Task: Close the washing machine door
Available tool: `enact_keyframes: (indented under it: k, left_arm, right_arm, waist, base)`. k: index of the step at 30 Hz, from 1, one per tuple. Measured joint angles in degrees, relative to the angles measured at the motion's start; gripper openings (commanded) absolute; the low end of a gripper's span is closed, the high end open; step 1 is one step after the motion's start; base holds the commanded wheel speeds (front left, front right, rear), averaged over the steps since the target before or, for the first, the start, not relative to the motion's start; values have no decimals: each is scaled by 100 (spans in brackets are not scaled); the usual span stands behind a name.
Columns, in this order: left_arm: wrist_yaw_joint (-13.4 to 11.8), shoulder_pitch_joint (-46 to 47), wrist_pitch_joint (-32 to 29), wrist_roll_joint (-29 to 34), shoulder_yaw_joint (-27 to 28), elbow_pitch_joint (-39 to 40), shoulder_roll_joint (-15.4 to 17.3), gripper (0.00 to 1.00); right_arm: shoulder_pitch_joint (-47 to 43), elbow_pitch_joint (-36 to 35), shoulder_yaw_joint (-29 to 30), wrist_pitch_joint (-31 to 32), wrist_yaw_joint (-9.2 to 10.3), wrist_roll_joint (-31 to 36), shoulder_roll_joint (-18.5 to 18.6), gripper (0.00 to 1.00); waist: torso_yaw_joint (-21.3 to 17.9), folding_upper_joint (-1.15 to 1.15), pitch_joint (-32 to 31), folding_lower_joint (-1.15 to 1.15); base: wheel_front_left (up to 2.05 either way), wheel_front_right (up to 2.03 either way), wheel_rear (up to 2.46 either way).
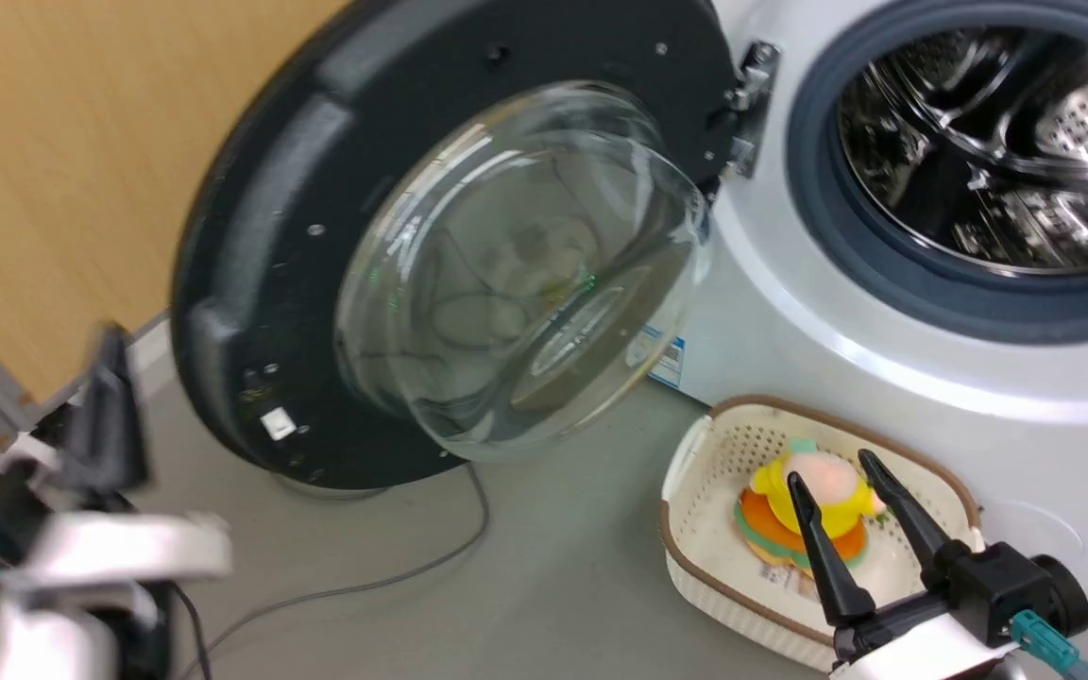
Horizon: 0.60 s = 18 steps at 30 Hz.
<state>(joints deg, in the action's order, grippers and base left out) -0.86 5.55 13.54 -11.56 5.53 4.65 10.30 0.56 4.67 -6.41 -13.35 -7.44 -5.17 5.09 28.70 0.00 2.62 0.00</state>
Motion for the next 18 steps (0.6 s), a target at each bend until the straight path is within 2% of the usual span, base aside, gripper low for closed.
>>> enact_keyframes:
  k: [5,8,14,18]
  left_arm:
    - [258,854,-644,-1037,721,-555,398,0]
    - [320,1375,-1039,-1770,1109,-946,505,0]
    - [249,2237,-1813,-2816,1711,-1914,728,0]
    - [81,2585,-2455,-3500,2016,-2585,743,0]
  right_arm:
    - [52,-91,-3,21,0,13,78,100]
    - [136,-140,-41,23,0,13,108,100]
    - [139,-176,-125,65,0,-9,159,100]
    - [140,-188,-142,66,0,-48,227,100]
  waist:
    - [-223,0,179,0]
    - [-359,0,290,0]
    - [-601,0,442,0]
    - [-712,0,496,0]
  base:
    - [0,0,0]
    - [0,0,0]
    - [0,0,0]
    - [0,0,0]
